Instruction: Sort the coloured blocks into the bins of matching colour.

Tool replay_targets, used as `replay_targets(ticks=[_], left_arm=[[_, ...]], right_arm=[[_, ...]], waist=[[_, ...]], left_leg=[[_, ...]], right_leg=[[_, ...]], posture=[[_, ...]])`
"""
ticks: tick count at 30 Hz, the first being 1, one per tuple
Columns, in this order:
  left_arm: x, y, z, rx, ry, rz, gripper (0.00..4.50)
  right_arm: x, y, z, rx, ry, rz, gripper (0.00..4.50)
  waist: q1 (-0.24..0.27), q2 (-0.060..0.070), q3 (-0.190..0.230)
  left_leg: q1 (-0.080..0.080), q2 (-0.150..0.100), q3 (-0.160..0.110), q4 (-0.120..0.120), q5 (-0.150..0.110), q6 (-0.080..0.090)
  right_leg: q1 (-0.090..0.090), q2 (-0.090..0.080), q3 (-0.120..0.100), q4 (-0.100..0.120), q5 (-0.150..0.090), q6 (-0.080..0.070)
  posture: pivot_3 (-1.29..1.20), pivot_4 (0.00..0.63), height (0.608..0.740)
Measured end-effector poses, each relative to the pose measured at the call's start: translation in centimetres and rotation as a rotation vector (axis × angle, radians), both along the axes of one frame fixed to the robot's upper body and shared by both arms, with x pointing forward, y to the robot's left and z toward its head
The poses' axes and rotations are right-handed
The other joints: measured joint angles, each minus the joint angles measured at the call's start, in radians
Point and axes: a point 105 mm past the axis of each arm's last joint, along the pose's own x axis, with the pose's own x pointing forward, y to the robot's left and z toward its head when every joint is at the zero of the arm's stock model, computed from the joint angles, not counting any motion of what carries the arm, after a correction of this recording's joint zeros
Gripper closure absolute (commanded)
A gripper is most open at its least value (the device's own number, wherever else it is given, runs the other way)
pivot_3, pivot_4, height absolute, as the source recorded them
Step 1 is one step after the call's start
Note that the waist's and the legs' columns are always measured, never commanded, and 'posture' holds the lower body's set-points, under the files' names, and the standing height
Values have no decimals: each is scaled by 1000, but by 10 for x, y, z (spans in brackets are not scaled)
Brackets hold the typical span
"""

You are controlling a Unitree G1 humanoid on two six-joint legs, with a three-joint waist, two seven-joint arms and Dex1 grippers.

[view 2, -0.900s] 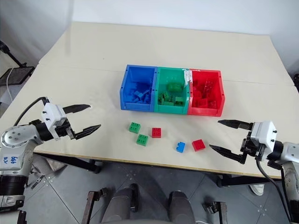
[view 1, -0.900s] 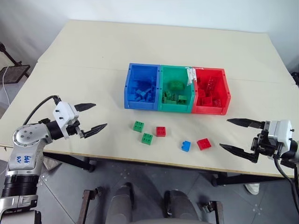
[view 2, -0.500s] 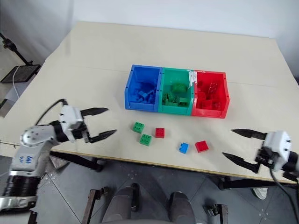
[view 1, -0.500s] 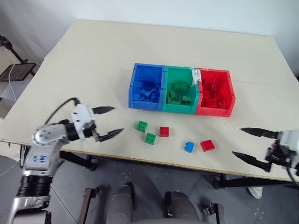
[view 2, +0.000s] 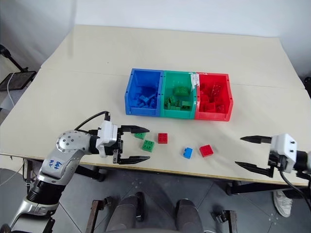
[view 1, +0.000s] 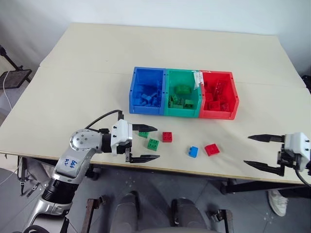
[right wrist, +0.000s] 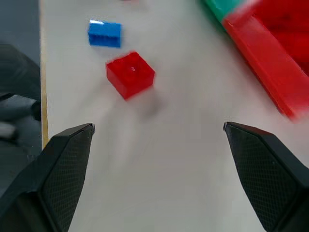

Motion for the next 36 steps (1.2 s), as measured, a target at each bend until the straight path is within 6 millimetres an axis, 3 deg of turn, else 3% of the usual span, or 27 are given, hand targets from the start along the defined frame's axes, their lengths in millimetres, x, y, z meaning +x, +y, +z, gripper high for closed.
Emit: replay_targets(ticks=[5,11,14,22,24,28,34,36], left_arm=[[-2,19,-8,21,17,66,13],[-4,28,-11,22,21,115,13],[-6,29,-9,16,6,126,0],[-10,30,-13,14,19,141,0],[-8,30,-12,7,14,151,0],[-1,32,-4,-32,-3,198,0],[24,34,31,-190,-38,325,0],[27,34,36,-204,-42,337,0]], right_arm=[[20,27,-9,-32,55,103,0],[39,55,-26,-46,139,185,0],[39,61,-29,-49,157,212,557],[36,62,-31,-26,158,222,3026],[36,59,-29,10,153,199,3028],[45,56,-5,138,100,114,3028],[111,65,77,346,-170,-186,3028],[126,64,93,359,-234,-266,3028]], waist=[[1,1,0],[4,1,1],[2,1,1],[3,1,1],[3,1,1],[2,1,1],[-11,1,1],[-10,1,1]], left_leg=[[-2,0,0,4,-2,1],[-4,-1,0,5,-3,3],[-4,0,0,5,-4,3],[-4,0,0,6,-4,2],[-4,0,0,6,-4,3],[-4,0,0,6,-4,2],[-4,0,0,7,-4,2],[-4,0,0,7,-4,1]], right_leg=[[0,-1,0,0,0,0],[-1,-1,0,-1,0,0],[0,-1,0,-1,0,0],[0,-1,0,-1,0,0],[0,-1,0,-1,0,0],[-1,-1,0,0,0,0],[-2,-1,0,3,0,0],[-2,-1,0,1,0,0]], posture=[[0,150,740],[0,150,740],[0,150,740],[0,150,740],[0,150,740],[0,150,740],[0,150,740],[0,150,740]])
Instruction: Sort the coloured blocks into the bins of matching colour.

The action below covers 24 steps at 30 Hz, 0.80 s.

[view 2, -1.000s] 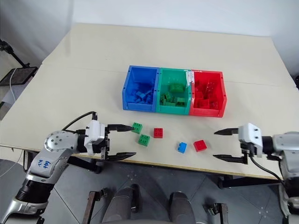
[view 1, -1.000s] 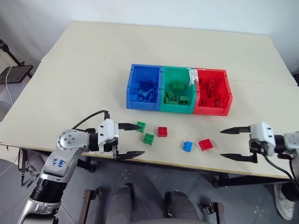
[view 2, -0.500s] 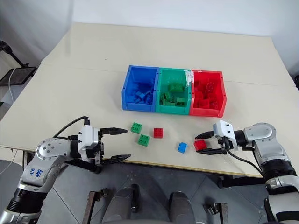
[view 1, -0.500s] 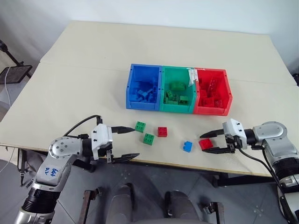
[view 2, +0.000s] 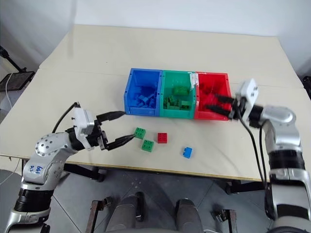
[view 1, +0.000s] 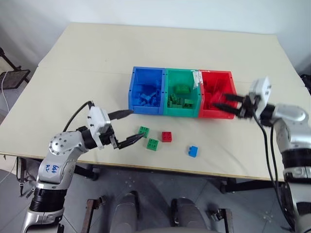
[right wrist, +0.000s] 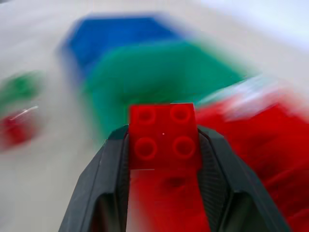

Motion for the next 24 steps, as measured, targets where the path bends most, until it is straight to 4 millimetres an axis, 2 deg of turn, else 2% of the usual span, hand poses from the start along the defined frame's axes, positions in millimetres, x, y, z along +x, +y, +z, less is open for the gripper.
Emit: replay_targets(ticks=[3,5,9,12,13,16,18,20,24], left_arm=[[1,0,0,0,6,3,0],[1,0,-1,2,8,3,0],[1,1,0,8,7,2,0],[0,1,0,13,4,1,0],[0,1,0,16,3,-3,0],[-5,3,-5,48,18,-33,0],[-8,2,-7,77,18,-67,0],[-11,0,-12,117,13,-111,0],[-11,-5,-29,189,25,-178,0]], right_arm=[[15,-3,0,13,7,-93,3028],[23,-5,-9,8,38,-137,2286],[26,-4,-15,1,54,-146,914],[25,-4,-14,3,51,-137,45],[22,-4,-12,7,46,-122,45],[4,-5,-9,17,20,-35,45],[-18,-12,-11,16,14,21,45],[-51,-28,-24,-5,45,65,45],[-97,-51,-48,-66,127,68,45]], waist=[[8,0,0],[14,0,0],[12,0,0],[11,0,0],[11,0,0],[15,0,0],[22,0,0],[36,0,0],[39,0,0]], left_leg=[[-2,0,2,0,-1,0],[-2,0,2,1,-1,1],[-2,0,3,0,-1,1],[-2,0,3,0,-1,1],[-2,0,3,0,-1,1],[-2,0,4,-1,-2,1],[-2,0,4,-1,-2,2],[-2,0,4,1,-5,2],[-1,0,6,4,-7,3]], right_leg=[[-1,0,0,0,-1,1],[-2,0,0,0,-1,1],[-3,0,0,0,-1,2],[-3,0,0,0,-1,2],[-3,0,0,0,-1,2],[-3,0,0,0,-1,2],[-2,0,0,-1,-1,2],[-1,-1,0,-2,-2,3],[0,-1,0,-3,-2,3]], posture=[[0,150,740],[0,150,740],[0,150,740],[0,150,740],[0,150,740],[0,150,740],[0,150,740],[0,150,740],[0,150,740]])
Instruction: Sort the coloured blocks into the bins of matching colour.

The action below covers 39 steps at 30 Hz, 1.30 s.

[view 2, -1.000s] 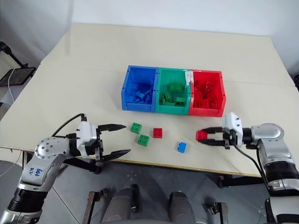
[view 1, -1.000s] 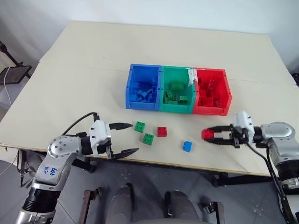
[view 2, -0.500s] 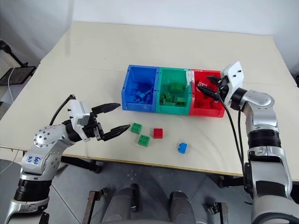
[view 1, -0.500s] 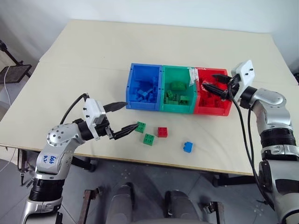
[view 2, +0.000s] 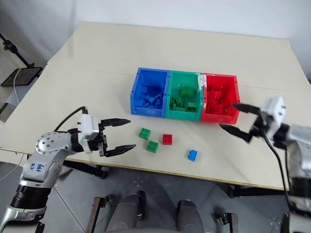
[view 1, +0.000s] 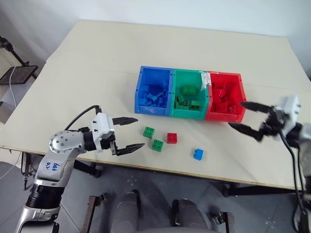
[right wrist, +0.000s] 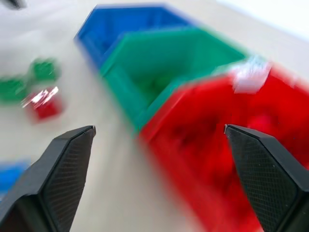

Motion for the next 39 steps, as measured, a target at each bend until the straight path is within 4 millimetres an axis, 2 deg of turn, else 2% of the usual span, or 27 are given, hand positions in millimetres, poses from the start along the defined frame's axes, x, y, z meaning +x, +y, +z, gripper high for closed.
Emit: replay_targets(ticks=[4,7,12,15,23,27,34,37,39], left_arm=[[-1,-14,-9,40,-7,-91,0],[-2,-20,-15,54,-3,-145,0],[0,-25,-18,52,0,-174,0],[4,-20,-18,45,-2,-146,0],[2,15,-25,46,15,-17,0],[-6,27,-28,40,44,21,0],[-15,19,-21,36,24,9,0],[-18,17,-22,36,29,11,0],[-18,16,-21,36,27,11,0]], right_arm=[[-39,-24,-16,-92,65,-40,45],[-56,-34,-26,-141,92,-50,45],[-59,-35,-28,-167,78,-41,45],[-50,-21,-26,-144,80,-9,45],[-34,52,-26,-35,178,193,45],[-33,82,-47,-38,247,275,45],[-27,97,-83,-57,319,265,45],[-22,103,-87,-55,293,241,682],[-19,102,-87,-60,283,222,1375]], waist=[[-4,0,0],[-7,0,0],[-21,0,0],[-28,0,0],[-25,0,0],[-22,0,0],[-26,0,0],[-29,-1,0],[-28,-1,-1]], left_leg=[[2,0,0,0,-1,1],[2,0,1,0,-1,0],[2,0,0,0,-1,0],[2,1,0,0,0,-1],[2,1,-1,0,-1,1],[0,1,-1,0,-3,4],[1,1,-1,0,-3,4],[1,1,0,-1,-3,3],[2,1,0,0,-3,3]], right_leg=[[1,0,0,0,0,0],[1,0,1,0,0,0],[1,0,1,0,0,0],[1,0,1,1,0,0],[1,-1,1,2,0,0],[0,-1,0,1,0,0],[0,-1,0,1,0,0],[0,0,0,2,0,0],[0,0,0,2,0,0]], posture=[[0,150,740],[0,150,740],[0,150,740],[0,150,740],[0,150,740],[0,150,740],[0,150,740],[0,150,740],[0,150,740]])
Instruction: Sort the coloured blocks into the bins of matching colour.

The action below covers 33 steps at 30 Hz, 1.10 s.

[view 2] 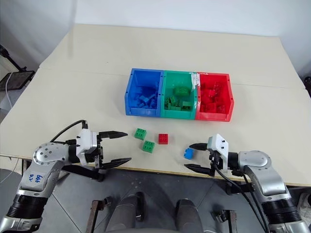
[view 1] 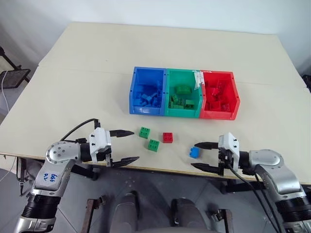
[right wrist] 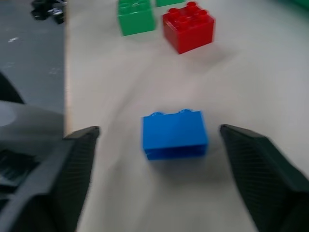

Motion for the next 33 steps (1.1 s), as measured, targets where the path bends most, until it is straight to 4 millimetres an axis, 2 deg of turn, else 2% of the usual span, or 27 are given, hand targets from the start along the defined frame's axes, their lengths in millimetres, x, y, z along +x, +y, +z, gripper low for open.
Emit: replay_targets(ticks=[5,8,11,13,16,20,22,25,30,33], left_arm=[[0,0,0,-1,6,6,0],[1,0,0,-2,5,10,0],[3,1,1,-13,5,36,0],[8,7,5,-47,-2,96,0],[12,24,11,-83,-14,215,0],[13,46,11,-111,-12,357,0],[11,54,11,-141,-6,412,0],[5,53,12,-153,0,417,0],[1,51,11,-163,1,438,0],[-1,47,13,-168,-10,427,0]], right_arm=[[3,-1,1,-3,-9,-13,3049],[4,2,1,10,-12,-17,3045],[8,14,7,76,-17,-20,3045],[20,29,29,146,-55,-19,3045],[43,52,74,212,-175,-28,3045],[72,72,105,241,-252,-90,3045],[89,94,112,260,-249,-106,3045],[107,124,123,261,-258,-126,3045],[126,147,130,243,-278,-183,3045],[130,148,126,233,-265,-196,2020]], waist=[[1,0,0],[1,0,0],[-3,0,0],[-12,0,0],[-24,0,0],[-24,0,0],[-28,0,0],[-27,-1,0],[-24,-2,0],[-24,-2,-1]], left_leg=[[0,0,0,0,0,0],[0,0,0,0,0,0],[0,0,0,0,0,0],[-1,1,0,0,0,0],[-1,2,0,-1,0,-1],[-1,2,1,-2,0,-1],[-2,2,3,-2,0,-1],[-4,3,8,-2,3,-5],[-4,3,10,-2,2,-4],[-4,4,11,-2,2,-3]], right_leg=[[0,0,0,0,0,0],[0,0,0,0,0,0],[-1,0,0,1,0,0],[-2,1,1,2,0,0],[-2,1,1,3,0,0],[-5,1,0,3,0,0],[-7,0,1,5,0,0],[-15,-2,1,12,0,0],[-16,-2,0,11,0,0],[-16,-2,0,11,0,0]], posture=[[0,150,740],[0,150,740],[0,150,740],[0,150,740],[0,150,740],[0,150,740],[0,150,740],[0,150,740],[0,150,740],[0,150,740]])
